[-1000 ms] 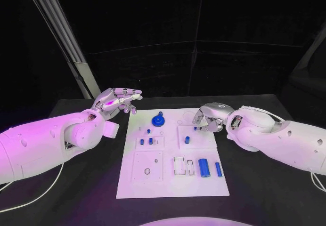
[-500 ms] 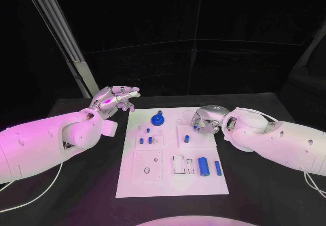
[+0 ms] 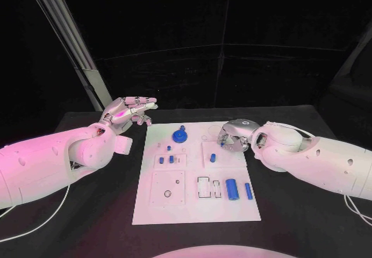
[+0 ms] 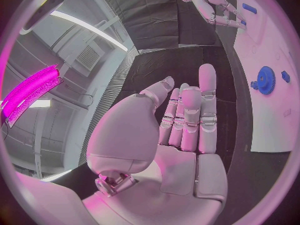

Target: Assemble the parts on the task board

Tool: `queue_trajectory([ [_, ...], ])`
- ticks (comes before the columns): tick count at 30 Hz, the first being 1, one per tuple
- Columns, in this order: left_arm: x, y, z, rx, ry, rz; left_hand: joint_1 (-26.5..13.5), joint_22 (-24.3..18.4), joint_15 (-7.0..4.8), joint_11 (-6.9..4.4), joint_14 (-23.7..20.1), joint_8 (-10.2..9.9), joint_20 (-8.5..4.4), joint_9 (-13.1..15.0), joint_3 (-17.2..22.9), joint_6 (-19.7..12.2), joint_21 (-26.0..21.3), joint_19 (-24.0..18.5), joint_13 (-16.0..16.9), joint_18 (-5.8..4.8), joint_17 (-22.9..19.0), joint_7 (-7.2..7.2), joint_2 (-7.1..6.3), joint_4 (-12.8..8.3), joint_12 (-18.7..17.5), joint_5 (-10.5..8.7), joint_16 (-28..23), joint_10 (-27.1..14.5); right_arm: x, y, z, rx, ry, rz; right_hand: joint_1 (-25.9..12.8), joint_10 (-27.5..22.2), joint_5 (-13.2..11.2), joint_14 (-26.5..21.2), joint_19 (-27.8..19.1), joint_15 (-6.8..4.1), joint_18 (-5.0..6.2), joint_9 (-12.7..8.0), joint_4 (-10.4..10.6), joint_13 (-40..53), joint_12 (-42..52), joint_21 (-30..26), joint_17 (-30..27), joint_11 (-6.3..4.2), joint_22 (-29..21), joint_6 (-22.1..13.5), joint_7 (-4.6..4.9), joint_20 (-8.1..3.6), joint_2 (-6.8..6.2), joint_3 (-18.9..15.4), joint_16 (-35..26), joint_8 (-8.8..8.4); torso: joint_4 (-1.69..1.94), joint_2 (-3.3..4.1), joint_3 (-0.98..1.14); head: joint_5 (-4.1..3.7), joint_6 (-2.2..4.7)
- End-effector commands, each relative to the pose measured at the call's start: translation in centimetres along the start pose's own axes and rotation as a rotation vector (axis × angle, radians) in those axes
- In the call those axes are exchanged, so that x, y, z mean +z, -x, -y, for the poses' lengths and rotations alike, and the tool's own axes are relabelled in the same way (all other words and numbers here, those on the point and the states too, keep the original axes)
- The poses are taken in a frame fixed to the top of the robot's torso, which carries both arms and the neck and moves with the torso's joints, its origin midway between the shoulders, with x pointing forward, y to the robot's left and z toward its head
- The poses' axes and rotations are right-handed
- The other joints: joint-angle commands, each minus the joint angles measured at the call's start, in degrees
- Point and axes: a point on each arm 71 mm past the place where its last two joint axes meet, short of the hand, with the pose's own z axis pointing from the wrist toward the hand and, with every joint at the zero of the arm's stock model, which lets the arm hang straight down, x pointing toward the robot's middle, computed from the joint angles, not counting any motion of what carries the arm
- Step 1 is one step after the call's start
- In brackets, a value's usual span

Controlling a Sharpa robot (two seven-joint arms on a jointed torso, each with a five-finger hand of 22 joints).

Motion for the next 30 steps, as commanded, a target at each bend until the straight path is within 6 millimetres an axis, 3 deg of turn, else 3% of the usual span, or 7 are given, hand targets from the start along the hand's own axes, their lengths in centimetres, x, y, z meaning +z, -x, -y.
queue_trajectory([
  [1, 0.0, 0.0, 0.3, -0.009, -0.024, 0.0, 0.1, -0.1, 0.01, -0.05, -0.3, 0.4, -0.31, -0.1, 0.3, 0.4, -0.2, -0.1, -0.1, 0.79, 0.0, -0.09, 0.29, 0.0, 0.2, 0.18, -0.2, 0.3, 0.0, -0.8, 0.0, -0.034, -0.018, -0.055, -0.7, 0.7, -0.4, 0.5, 0.6, 0.0, -0.53, 0.1, -0.2, 0.2, 0.4, 0.7, 0.8, -0.12, 0.8, 0.6, -0.03, 0.03, -0.04, 0.7, 0.8, 0.43, -0.01, 0.0, 0.02, -0.08, -0.07],
  [12, 0.0, 0.1, 0.3, -0.006, -0.026, 0.006, 0.2, -0.1, 0.01, -0.03, -0.3, 0.4, -0.33, -0.1, 0.5, 0.4, -0.3, 0.0, -0.1, 0.78, -0.1, -0.05, 0.45, 0.0, 0.2, 0.28, -0.1, 0.3, 0.1, -0.8, -0.5, -0.094, -0.03, -0.02, -1.4, 2.9, -1.7, 0.8, 1.7, -0.53, -1.04, 0.3, -1.8, 0.4, 1.2, 2.9, 3.4, -0.86, 3.9, 2.8, -0.7, -0.4, -0.03, 3.0, 3.5, 0.86, -0.03, -0.06, 0.01, -0.33, -0.23],
  [30, -0.1, 0.2, 0.4, 0.003, -0.039, 0.023, 0.5, -0.3, -0.02, -0.04, -0.2, 0.5, -0.38, -0.1, 1.1, 0.3, -0.5, 0.2, -0.2, 0.77, -0.3, -0.03, 0.98, -0.2, 0.3, 0.37, -0.1, 0.2, -0.6, 0.1, -1.9, -0.124, -0.006, 0.095, -2.0, 3.6, -2.1, 0.8, 2.6, -0.68, -1.46, 0.3, -2.7, 0.4, 1.2, 4.3, 4.1, -1.06, 6.1, 3.6, -0.87, -0.56, 0.09, 4.6, 4.5, 0.8, -0.02, -0.14, 0.0, -0.38, 0.04],
])
